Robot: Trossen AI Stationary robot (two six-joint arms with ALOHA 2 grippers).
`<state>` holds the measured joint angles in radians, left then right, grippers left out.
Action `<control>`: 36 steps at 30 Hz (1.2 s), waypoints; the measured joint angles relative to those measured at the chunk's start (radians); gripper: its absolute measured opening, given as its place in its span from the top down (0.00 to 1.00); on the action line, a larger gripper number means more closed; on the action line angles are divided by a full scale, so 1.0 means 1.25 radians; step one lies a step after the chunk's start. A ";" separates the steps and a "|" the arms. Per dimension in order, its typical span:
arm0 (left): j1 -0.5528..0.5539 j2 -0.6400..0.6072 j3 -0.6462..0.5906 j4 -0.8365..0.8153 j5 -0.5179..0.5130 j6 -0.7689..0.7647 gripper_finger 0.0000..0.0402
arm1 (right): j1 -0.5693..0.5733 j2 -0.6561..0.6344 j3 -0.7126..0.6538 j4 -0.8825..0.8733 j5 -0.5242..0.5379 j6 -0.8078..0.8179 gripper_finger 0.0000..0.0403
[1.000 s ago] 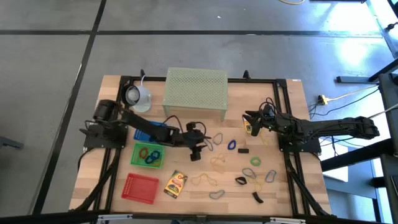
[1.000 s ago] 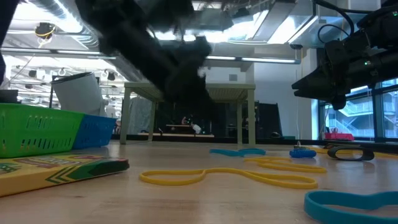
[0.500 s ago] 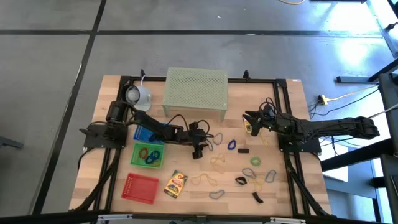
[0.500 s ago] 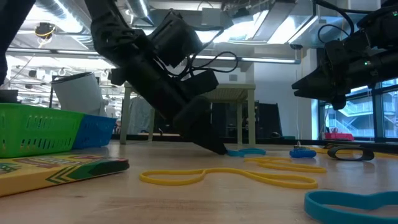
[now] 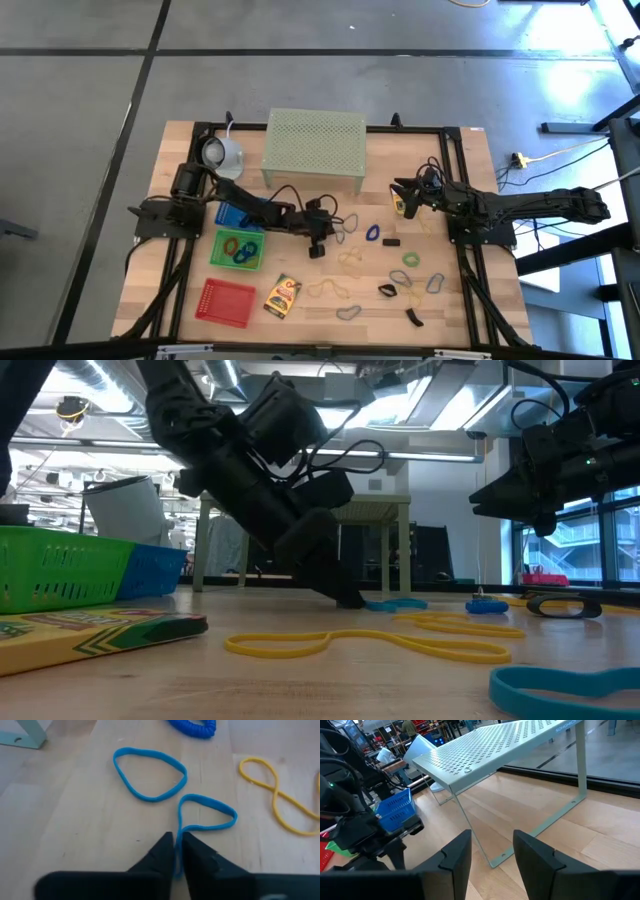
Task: Pick & Place Office Desk Supplies
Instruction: Put the blue rubber band into the blue bin
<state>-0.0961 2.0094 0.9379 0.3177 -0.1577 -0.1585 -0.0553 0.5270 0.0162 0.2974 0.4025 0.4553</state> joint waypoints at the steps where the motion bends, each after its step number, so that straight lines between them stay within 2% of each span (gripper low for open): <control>1: -0.001 0.000 0.000 0.006 0.000 -0.001 0.97 | 0.000 0.000 0.000 0.000 0.000 0.000 0.64; 6: -0.004 -0.022 -0.005 0.028 0.004 -0.035 0.98 | 0.000 0.000 0.000 0.000 0.000 0.000 0.64; 10: -0.012 -0.092 -0.004 0.054 -0.002 -0.071 0.99 | 0.000 0.000 0.000 0.000 0.000 0.000 0.64; 14: -0.026 -0.163 -0.004 0.061 -0.063 -0.073 0.99 | 0.000 0.000 0.000 0.000 0.000 0.000 0.64; 19: -0.058 -0.252 -0.002 0.156 -0.160 -0.071 0.99 | 0.000 0.000 0.000 0.000 0.000 0.000 0.64; 28: -0.140 -0.322 -0.002 0.392 -0.252 0.109 0.99 | 0.000 0.000 0.000 0.000 0.000 0.000 0.64; 32: -0.172 -0.323 -0.002 0.405 -0.295 0.156 0.99 | 0.000 0.000 0.000 0.000 0.000 0.000 0.64; 36: -0.197 -0.324 -0.002 0.310 -0.417 0.127 0.99 | 0.000 0.000 0.000 0.000 0.000 0.000 0.64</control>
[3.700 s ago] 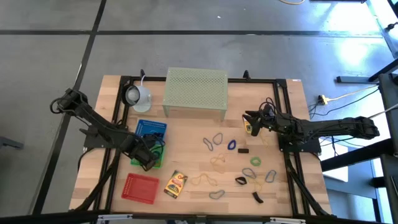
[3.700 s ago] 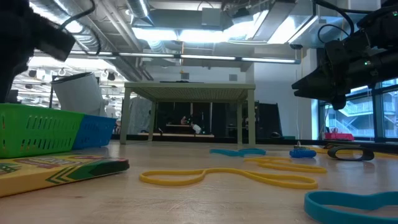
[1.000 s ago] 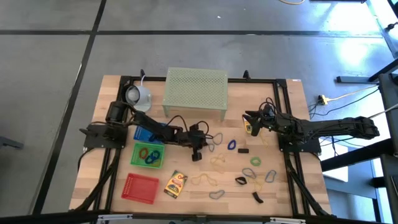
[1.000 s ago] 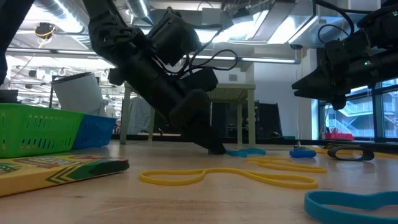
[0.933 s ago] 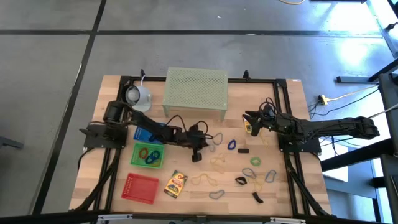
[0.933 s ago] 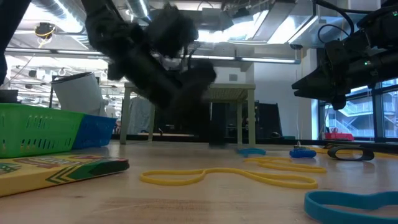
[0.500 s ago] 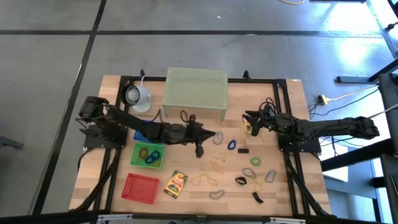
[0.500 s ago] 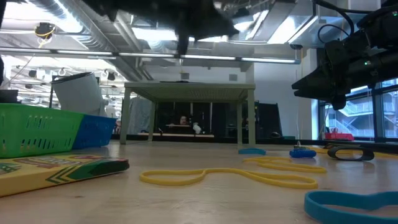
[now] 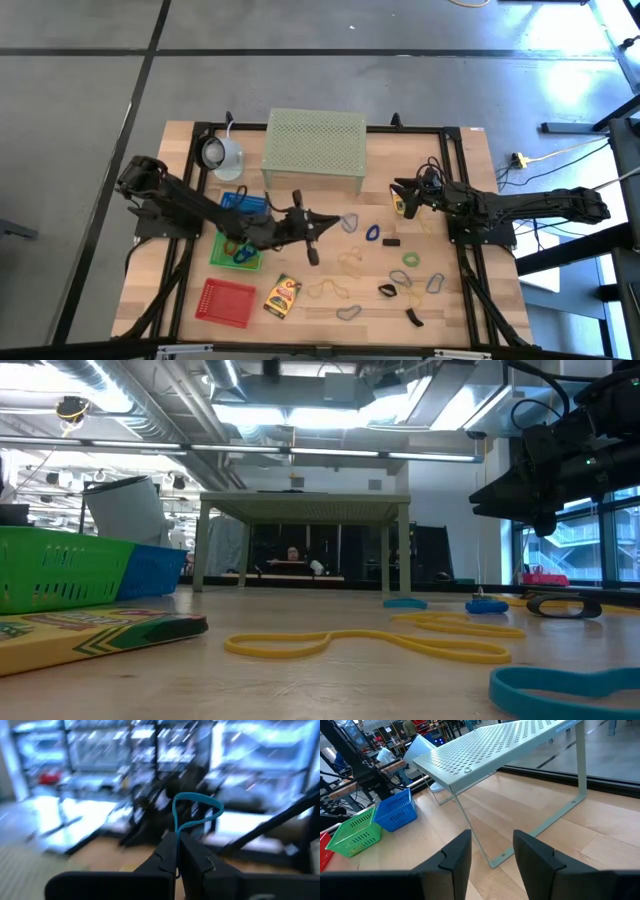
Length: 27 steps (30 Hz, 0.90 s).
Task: Pick & Place Office Desk Supplies
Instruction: Put the blue rubber band into the blue bin
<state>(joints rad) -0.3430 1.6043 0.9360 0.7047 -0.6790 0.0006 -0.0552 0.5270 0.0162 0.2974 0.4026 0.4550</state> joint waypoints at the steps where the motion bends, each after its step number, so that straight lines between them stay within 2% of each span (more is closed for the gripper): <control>1: -0.005 -0.003 0.000 -0.048 -0.038 -0.022 0.99 | 0.000 0.000 0.000 0.000 0.000 0.000 0.64; 4: -0.013 -0.022 0.000 -0.228 -0.094 -0.131 0.99 | 0.000 0.000 0.000 0.000 0.000 0.000 0.64; 9: -0.012 -0.083 0.000 -0.578 -0.090 -0.399 0.99 | 0.000 0.000 0.000 0.000 0.000 0.000 0.64; 19: -0.044 -0.244 0.000 -1.159 -0.083 -0.745 0.99 | 0.000 0.000 0.000 0.000 0.000 0.000 0.64; 24: -0.067 -0.289 -0.001 -1.391 -0.080 -0.909 0.99 | 0.000 0.000 0.000 0.000 0.000 0.000 0.64; 27: -0.072 -0.297 -0.025 -1.461 -0.032 -0.982 0.99 | 0.000 0.000 0.000 0.000 0.000 0.000 0.64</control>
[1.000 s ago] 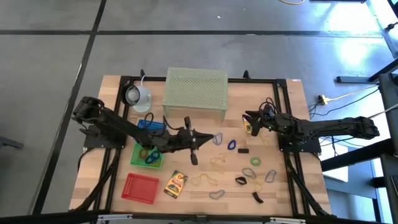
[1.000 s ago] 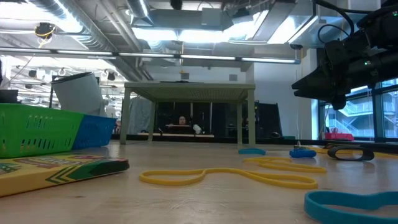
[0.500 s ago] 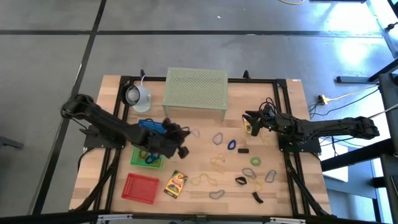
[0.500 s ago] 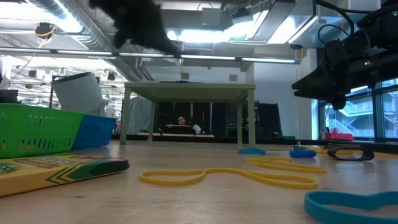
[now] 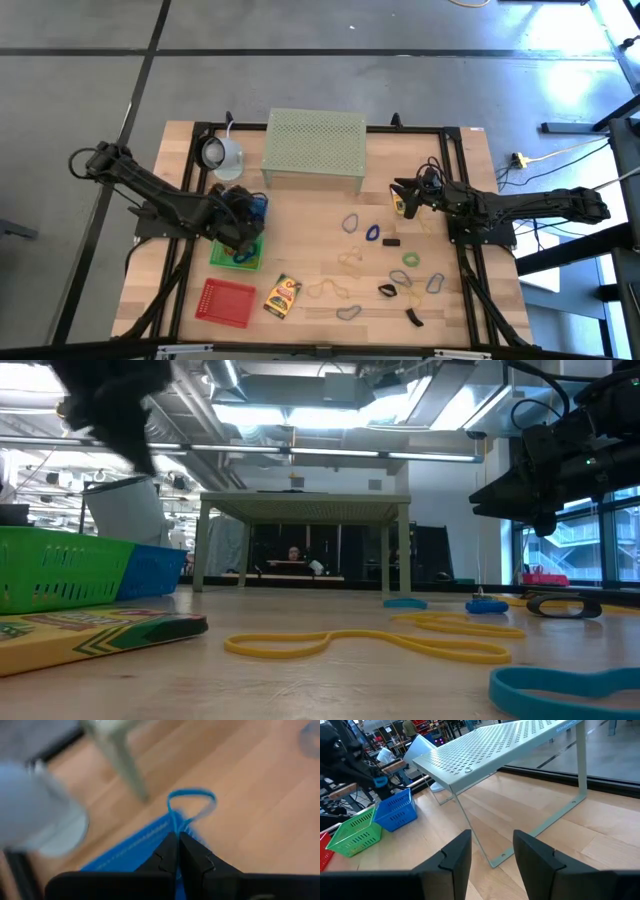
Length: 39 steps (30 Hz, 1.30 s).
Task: Pick & Place Office Desk Supplies
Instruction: Put the blue rubber band into the blue bin
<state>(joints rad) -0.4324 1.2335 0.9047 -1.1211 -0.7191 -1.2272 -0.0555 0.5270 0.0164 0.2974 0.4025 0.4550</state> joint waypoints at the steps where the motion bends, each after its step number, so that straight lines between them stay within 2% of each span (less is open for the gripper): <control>1: 0.000 0.000 -0.012 -0.008 0.025 -0.018 0.99 | 0.000 0.000 0.000 0.000 0.000 0.000 0.64; 5: 0.000 0.001 -0.080 -0.001 0.110 -0.071 0.99 | 0.000 0.000 0.000 0.000 0.000 0.000 0.64; 13: 0.000 0.001 -0.143 0.002 0.194 -0.141 0.99 | 0.000 0.000 0.000 0.000 0.000 0.000 0.64; 24: 0.002 0.011 -0.143 0.003 0.192 -0.166 0.93 | 0.000 0.000 0.000 0.000 0.000 0.000 0.64; 32: 0.002 0.026 -0.143 0.032 0.196 -0.181 0.83 | 0.000 0.000 0.000 0.000 0.000 0.000 0.64; 39: 0.002 0.026 -0.143 0.094 0.193 -0.098 0.73 | 0.000 0.000 0.000 0.000 0.000 0.000 0.64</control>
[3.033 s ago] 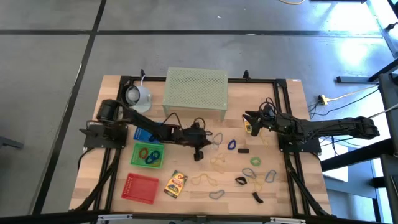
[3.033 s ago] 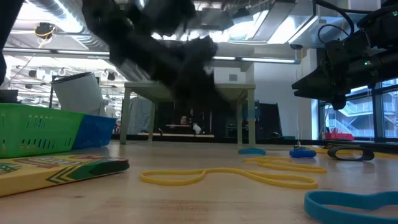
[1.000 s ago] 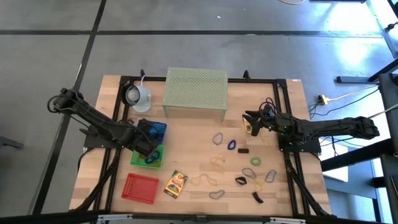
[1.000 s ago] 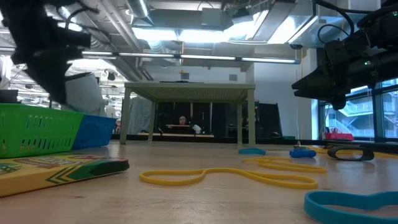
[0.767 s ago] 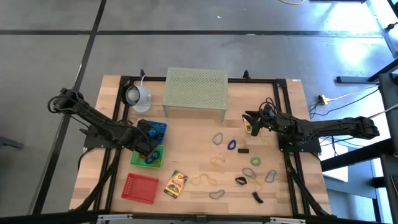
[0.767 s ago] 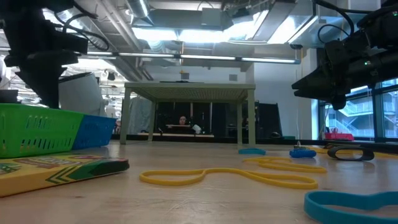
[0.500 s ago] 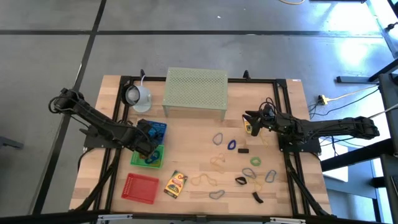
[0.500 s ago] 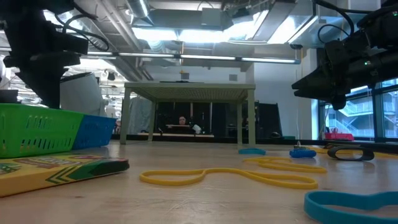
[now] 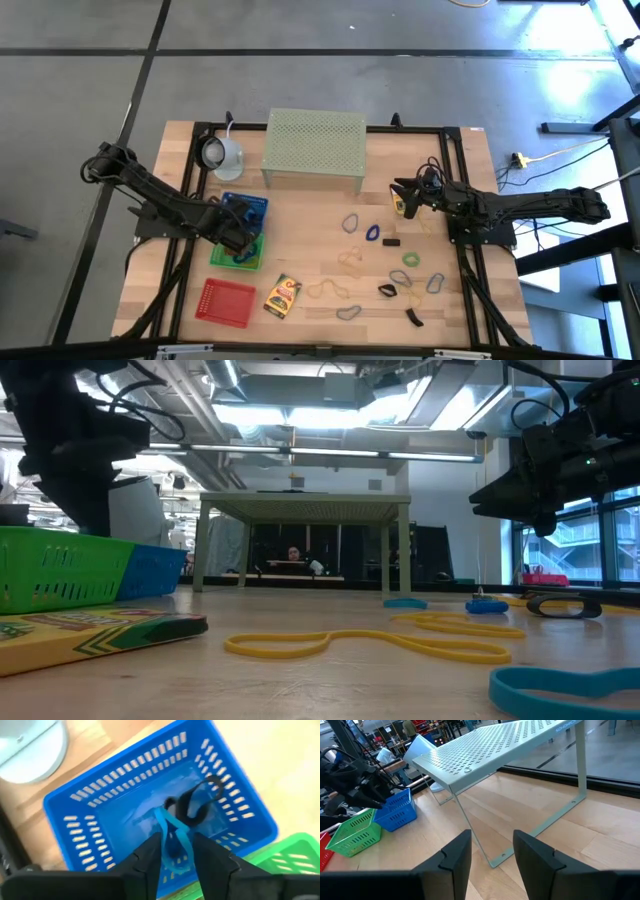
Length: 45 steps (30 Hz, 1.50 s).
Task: Pick & Place Office Desk Supplies
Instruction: Put the blue rubber band into the blue bin, then put the yellow crayon box into the red bin
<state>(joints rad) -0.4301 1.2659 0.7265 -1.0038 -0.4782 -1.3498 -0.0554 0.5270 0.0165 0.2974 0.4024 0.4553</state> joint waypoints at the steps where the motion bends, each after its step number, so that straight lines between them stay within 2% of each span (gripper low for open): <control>1: 0.000 0.000 0.000 0.006 -0.001 0.014 0.72 | 0.000 0.000 0.000 0.000 0.000 0.000 0.64; 13: 0.000 0.000 0.000 0.014 -0.007 0.029 0.70 | 0.000 0.000 0.000 0.000 0.000 0.000 0.64; 23: 0.001 0.000 0.000 -0.043 -0.091 0.041 0.72 | 0.000 0.000 0.000 0.000 0.000 0.000 0.64; 30: 0.001 0.000 0.000 -0.186 -0.064 -0.051 0.72 | 0.000 0.000 0.000 0.000 0.000 0.000 0.64; 33: 0.001 0.000 0.000 -0.197 -0.064 -0.096 0.72 | 0.000 0.000 0.000 0.000 0.000 0.000 0.64; 36: 0.001 0.000 0.000 -0.154 -0.091 -0.118 0.72 | 0.000 0.000 0.000 0.000 0.000 0.000 0.64; 39: 0.000 0.000 0.000 -0.061 -0.153 -0.089 0.73 | 0.000 0.000 0.000 0.000 0.000 0.000 0.64; 45: 0.000 0.000 0.000 0.228 -0.254 0.129 0.75 | 0.000 0.000 0.000 0.000 0.000 0.000 0.64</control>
<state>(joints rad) -0.4301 1.2655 0.7265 -0.7188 -0.7953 -1.1887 -0.0553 0.5270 0.0164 0.2974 0.4026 0.4553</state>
